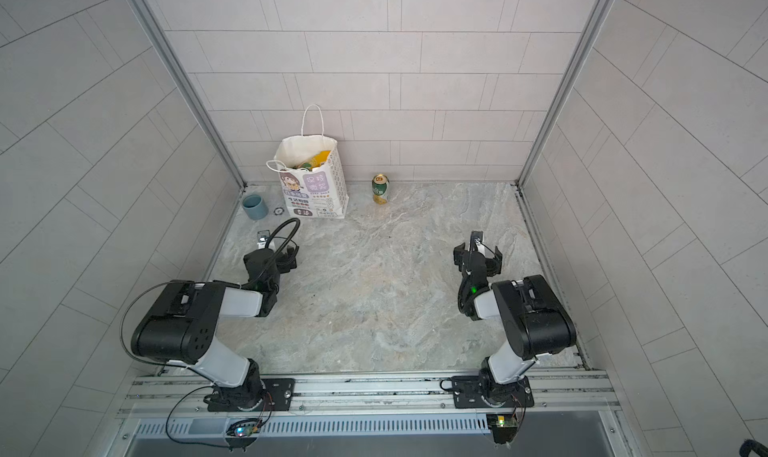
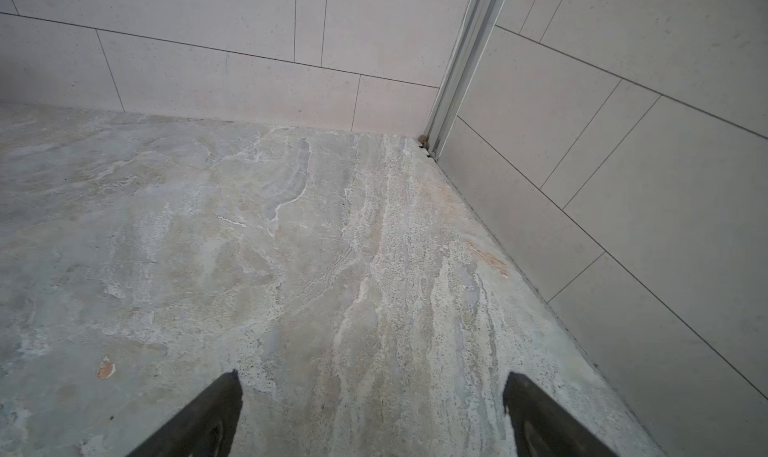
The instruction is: Take the snacks out of the paper bag
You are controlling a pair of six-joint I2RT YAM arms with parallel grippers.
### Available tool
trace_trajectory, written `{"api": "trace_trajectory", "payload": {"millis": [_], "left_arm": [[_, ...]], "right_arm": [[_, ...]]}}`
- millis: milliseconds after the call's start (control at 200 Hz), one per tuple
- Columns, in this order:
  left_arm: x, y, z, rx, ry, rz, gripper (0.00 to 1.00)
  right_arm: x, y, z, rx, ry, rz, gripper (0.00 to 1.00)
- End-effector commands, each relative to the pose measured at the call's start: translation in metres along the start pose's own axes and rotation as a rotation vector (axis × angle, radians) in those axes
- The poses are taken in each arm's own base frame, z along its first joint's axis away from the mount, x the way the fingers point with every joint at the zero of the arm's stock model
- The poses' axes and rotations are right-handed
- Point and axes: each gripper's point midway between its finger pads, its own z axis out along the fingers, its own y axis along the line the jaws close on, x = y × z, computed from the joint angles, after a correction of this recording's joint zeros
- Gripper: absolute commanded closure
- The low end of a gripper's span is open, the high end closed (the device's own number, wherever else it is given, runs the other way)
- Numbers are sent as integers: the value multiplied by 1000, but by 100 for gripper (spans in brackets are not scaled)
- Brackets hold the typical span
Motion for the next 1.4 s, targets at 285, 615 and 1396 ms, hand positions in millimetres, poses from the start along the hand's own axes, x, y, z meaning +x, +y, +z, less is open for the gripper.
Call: {"api": "trace_trajectory", "payload": {"millis": [285,615,1396], "left_arm": [[-10,0,1,-1,-31,-3,1],[-10,-1,1,0,-31,-3,1],[-273,-13,-188,199,-508,-259,54]], "right_arm": [[2,-1,-2,13,-5,-15,1],[2,-1,-2,12,-4,-14,1],[-168,80,-67,-536,2,552,52]]}}
